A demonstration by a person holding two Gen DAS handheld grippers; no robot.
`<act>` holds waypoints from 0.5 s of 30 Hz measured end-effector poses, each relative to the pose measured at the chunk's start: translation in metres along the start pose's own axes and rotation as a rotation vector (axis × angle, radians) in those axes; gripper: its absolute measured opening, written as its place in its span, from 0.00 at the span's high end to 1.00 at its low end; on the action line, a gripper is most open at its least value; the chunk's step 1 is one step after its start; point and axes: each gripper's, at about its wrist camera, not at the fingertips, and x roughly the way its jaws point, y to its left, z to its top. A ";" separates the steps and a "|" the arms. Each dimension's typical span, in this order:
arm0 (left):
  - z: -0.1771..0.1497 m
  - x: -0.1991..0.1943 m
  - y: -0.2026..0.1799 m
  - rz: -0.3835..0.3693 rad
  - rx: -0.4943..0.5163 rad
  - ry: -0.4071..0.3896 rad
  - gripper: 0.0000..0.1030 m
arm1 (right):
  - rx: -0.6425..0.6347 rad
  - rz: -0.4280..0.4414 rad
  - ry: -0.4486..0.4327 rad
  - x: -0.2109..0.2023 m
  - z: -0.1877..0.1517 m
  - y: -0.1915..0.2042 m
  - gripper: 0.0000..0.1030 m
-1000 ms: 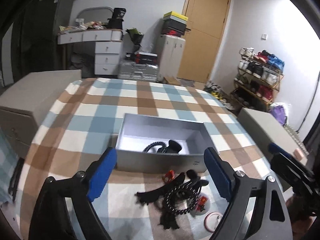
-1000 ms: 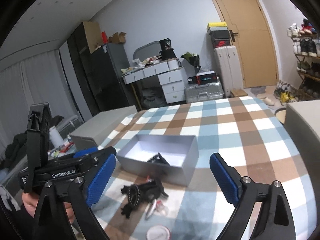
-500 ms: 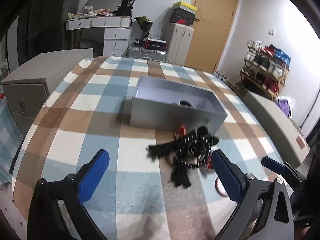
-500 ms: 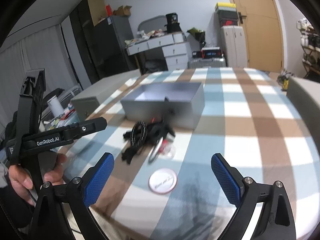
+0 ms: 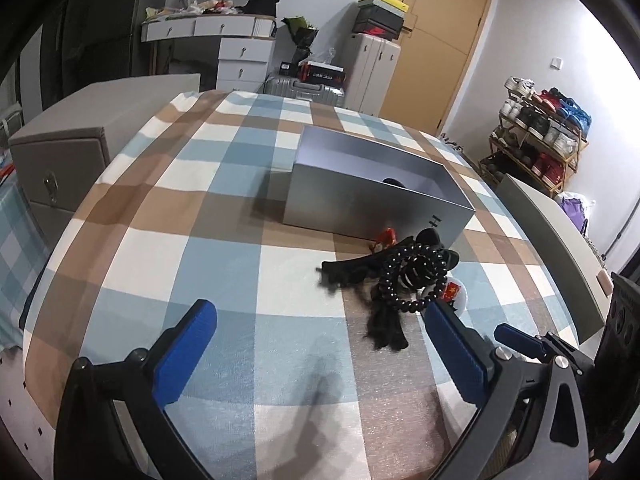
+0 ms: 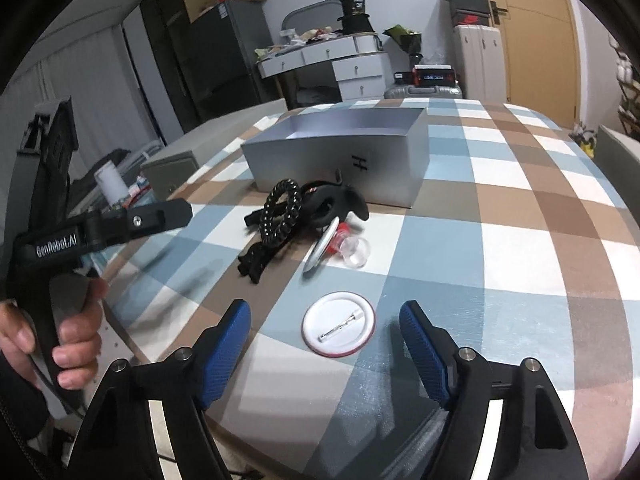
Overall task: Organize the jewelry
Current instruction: 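Withdraw both grippers from the box back toward the pile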
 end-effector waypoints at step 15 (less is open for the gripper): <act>-0.002 0.001 0.006 -0.010 -0.026 0.037 0.02 | -0.133 -0.131 0.010 0.007 -0.006 0.014 0.61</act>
